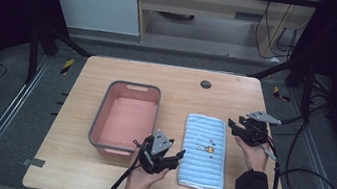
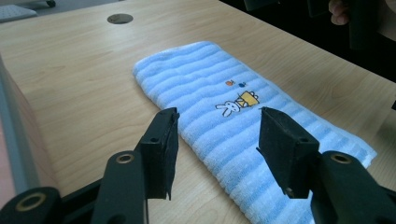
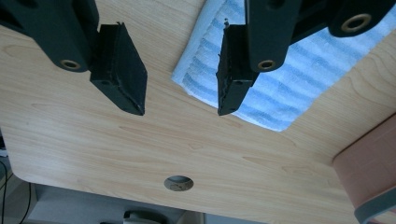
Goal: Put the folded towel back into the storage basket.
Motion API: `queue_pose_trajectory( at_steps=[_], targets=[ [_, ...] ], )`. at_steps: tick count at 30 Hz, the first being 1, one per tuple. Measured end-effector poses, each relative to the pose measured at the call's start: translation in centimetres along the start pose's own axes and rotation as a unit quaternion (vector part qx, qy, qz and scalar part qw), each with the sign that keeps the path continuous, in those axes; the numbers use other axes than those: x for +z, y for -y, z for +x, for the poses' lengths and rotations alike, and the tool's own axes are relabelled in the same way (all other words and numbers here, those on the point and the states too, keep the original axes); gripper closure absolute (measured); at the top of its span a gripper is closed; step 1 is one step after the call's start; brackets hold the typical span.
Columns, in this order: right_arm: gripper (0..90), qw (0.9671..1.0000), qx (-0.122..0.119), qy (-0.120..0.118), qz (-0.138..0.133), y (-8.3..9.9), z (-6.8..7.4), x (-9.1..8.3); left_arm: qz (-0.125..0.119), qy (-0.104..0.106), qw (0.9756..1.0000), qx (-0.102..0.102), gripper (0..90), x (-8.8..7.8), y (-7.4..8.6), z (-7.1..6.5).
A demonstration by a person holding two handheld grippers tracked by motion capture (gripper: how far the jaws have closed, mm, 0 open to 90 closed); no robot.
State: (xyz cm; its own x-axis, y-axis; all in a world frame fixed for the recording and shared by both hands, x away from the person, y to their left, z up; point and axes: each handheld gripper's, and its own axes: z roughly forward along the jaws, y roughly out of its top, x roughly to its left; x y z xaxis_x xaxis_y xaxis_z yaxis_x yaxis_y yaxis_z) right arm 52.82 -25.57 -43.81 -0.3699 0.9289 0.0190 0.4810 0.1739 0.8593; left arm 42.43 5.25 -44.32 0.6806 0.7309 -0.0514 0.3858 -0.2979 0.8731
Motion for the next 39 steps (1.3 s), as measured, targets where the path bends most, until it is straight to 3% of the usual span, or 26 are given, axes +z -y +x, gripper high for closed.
queue_pose_trajectory(
  at_steps=[8, 13, 28, 39],
  targets=[
    [52.9, 0.9999, -0.001, -0.003, 0.012, 0.6, 0.1, 1.2, 0.016, -0.001, 0.9998, 0.008, 47.6, 1.1, 1.1, -0.8],
    [52.6, 0.9996, -0.009, -0.011, 0.024, 0.9, 0.6, 2.2, 0.03, 0.001, 0.9995, 0.005, 49.0, 2.0, 2.1, -1.3],
    [51.8, 0.9983, 0.002, -0.016, 0.055, 2.5, 0.5, 4.3, 0.066, 0.009, 0.9978, -0.008, 51.0, 4.0, 4.2, -2.0],
    [52.0, 0.9969, 0.001, -0.025, 0.075, 3.4, 0.8, 5.2, 0.077, 0.01, 0.9969, -0.011, 53.5, 4.6, 4.9, -2.4]
  ],
)
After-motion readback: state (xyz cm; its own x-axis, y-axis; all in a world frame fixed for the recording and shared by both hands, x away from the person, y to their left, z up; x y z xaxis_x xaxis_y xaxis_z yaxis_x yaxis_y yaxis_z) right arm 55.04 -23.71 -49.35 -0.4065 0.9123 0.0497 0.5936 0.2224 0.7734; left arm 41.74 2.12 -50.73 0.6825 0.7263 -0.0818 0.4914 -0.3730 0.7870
